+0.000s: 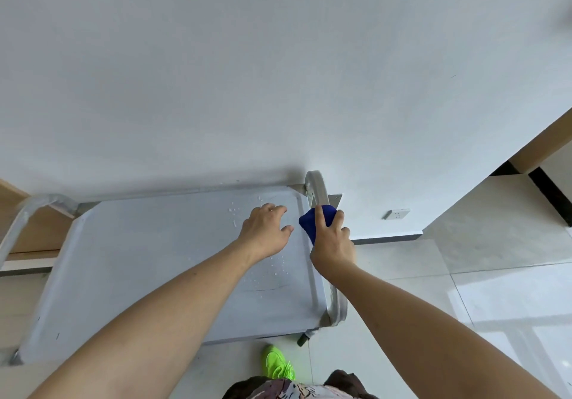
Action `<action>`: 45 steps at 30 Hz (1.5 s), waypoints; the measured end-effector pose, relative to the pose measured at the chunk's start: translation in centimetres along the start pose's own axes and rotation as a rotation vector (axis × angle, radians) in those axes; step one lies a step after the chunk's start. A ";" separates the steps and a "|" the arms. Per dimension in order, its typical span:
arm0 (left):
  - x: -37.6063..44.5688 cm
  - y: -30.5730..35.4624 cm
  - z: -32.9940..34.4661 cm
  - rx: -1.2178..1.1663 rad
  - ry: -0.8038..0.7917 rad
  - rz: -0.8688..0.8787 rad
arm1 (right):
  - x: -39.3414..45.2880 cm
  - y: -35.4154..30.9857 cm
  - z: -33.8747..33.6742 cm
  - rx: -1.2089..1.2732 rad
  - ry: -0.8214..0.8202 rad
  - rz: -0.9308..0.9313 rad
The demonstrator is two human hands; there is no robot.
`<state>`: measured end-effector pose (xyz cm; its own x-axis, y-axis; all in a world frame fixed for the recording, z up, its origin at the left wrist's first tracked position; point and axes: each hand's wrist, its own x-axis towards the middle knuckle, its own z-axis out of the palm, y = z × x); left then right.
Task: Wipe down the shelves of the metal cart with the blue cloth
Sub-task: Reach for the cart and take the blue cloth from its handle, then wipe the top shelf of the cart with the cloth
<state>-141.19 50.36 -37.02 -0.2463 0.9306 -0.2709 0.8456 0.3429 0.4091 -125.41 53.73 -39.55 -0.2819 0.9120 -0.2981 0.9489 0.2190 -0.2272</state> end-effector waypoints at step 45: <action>-16.8 -7.9 -0.4 0.029 0.040 -0.047 | -15.8 -2.8 5.6 0.161 0.001 -0.134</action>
<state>-143.88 32.05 -35.36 -0.3047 0.9180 -0.2540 0.8457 0.3834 0.3711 -124.38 36.77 -39.43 -0.4039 0.8788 -0.2542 0.8680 0.2805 -0.4097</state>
